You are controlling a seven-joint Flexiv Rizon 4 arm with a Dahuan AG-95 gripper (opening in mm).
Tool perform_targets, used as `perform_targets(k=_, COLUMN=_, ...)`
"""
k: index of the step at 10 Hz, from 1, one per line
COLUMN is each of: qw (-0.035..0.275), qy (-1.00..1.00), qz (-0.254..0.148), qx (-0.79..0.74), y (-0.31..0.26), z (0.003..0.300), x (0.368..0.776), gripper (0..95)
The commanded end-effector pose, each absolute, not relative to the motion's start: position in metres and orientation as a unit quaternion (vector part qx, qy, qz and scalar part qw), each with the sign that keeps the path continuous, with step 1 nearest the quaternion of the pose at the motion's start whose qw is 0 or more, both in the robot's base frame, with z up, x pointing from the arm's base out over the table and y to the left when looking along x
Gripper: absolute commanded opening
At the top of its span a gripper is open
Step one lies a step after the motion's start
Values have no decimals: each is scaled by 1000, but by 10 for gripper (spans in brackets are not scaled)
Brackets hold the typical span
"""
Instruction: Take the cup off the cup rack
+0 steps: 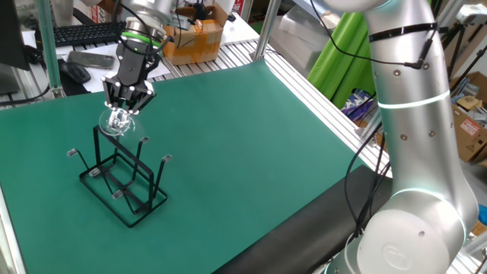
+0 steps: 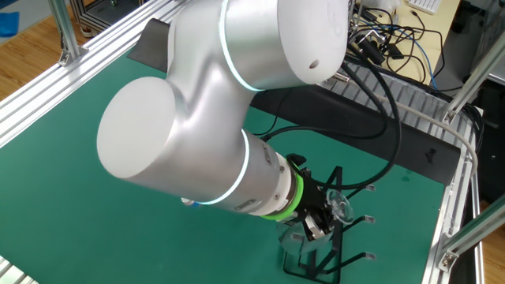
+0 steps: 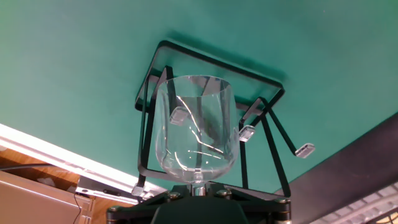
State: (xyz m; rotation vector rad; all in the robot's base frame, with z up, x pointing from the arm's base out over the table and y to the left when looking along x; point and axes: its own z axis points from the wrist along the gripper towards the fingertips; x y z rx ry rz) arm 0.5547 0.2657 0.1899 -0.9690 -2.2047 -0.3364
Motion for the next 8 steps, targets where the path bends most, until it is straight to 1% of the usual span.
perform_targets(k=1, qw=351, qy=-848, qz=-131, qx=-376, y=268, z=193, x=552, gripper=0)
perform_targets(k=8, qw=371, qy=-840, qz=-127, qx=-374, y=267, z=203, x=553, gripper=0)
